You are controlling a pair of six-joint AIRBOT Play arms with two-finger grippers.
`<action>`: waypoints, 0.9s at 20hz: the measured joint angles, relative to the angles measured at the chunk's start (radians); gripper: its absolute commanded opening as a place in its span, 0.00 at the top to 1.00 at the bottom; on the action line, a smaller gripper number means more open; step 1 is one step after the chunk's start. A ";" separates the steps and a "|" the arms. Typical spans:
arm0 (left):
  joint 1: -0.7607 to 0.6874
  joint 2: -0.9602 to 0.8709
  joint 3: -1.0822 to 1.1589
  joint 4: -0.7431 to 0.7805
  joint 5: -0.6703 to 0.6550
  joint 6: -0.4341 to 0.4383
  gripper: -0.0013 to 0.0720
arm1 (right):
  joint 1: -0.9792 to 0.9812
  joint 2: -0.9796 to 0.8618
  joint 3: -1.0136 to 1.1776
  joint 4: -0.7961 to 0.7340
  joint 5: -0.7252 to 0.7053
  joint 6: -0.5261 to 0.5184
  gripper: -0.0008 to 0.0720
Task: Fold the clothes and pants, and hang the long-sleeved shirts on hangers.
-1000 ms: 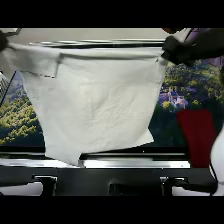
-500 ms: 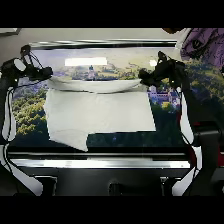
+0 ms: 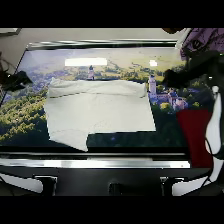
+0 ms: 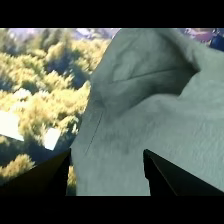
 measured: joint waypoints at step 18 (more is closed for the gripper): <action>0.219 0.292 -0.468 -0.108 -0.027 0.018 0.27 | -0.172 0.159 -0.882 0.277 0.141 -0.337 0.34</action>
